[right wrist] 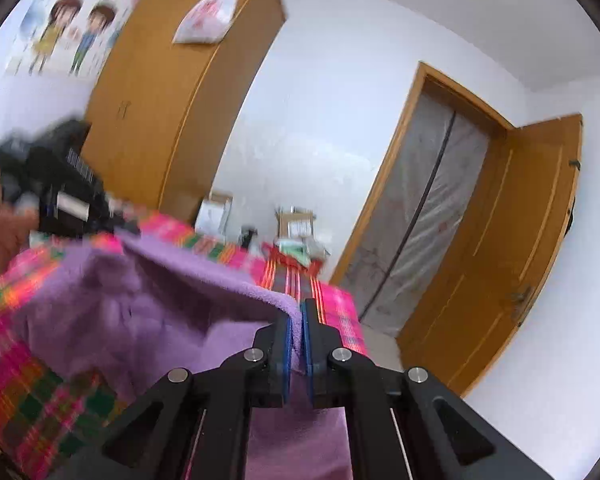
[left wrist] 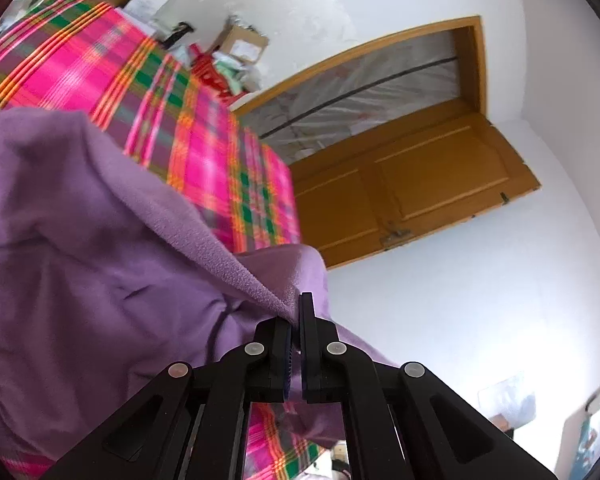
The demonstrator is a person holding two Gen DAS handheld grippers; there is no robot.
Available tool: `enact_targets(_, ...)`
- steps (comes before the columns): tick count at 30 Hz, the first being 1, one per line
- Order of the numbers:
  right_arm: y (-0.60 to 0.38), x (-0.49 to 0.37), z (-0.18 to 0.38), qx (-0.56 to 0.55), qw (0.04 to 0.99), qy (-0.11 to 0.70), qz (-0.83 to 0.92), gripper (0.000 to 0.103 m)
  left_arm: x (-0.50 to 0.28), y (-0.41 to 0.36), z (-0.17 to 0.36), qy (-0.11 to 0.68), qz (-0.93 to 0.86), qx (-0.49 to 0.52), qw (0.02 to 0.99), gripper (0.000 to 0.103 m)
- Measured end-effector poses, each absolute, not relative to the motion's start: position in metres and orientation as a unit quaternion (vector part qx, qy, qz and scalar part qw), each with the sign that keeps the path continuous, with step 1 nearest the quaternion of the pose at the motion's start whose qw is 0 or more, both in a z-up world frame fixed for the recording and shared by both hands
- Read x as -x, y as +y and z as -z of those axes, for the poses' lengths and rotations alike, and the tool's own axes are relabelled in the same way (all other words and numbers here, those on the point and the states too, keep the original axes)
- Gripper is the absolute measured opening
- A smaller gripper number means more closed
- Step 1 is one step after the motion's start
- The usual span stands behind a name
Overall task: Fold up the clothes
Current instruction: 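Hold the pants fabric up with both grippers, stretching it between them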
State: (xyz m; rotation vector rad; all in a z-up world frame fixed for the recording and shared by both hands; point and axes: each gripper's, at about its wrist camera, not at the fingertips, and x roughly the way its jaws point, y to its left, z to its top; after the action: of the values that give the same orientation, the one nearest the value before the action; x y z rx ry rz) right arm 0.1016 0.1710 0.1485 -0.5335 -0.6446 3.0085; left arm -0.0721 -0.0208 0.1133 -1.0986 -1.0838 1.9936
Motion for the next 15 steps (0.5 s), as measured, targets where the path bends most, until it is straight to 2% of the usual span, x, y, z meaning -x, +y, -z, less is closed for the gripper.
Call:
enact_targets(2, 0.17, -0.099, -0.13, 0.223, -0.017, -0.201, -0.954, 0.005, 0.072, -0.024, -0.101, -0.408, -0.751, 0.43, 0.291, 0.003)
enact_targets(6, 0.17, -0.1, -0.079, 0.339, -0.1, -0.138, -0.925, 0.005, 0.074, -0.032, -0.071, -0.414, -0.741, 0.462, 0.258, 0.003)
enact_targets(10, 0.185, -0.092, -0.048, 0.417, -0.158, -0.006, -0.895, 0.005, 0.076, -0.036, -0.054, -0.415, -0.737, 0.475, 0.241, 0.003)
enact_targets(12, 0.19, -0.089, -0.036, 0.441, -0.163, 0.04, -0.881, 0.005, 0.076, -0.039, -0.049, -0.418, -0.735, 0.479, 0.235, 0.003)
enact_targets(15, 0.201, -0.089, -0.032, 0.451, -0.165, 0.068, -0.874, 0.005, 0.073, -0.041, -0.044, -0.416, -0.734, 0.484, 0.23, 0.003)
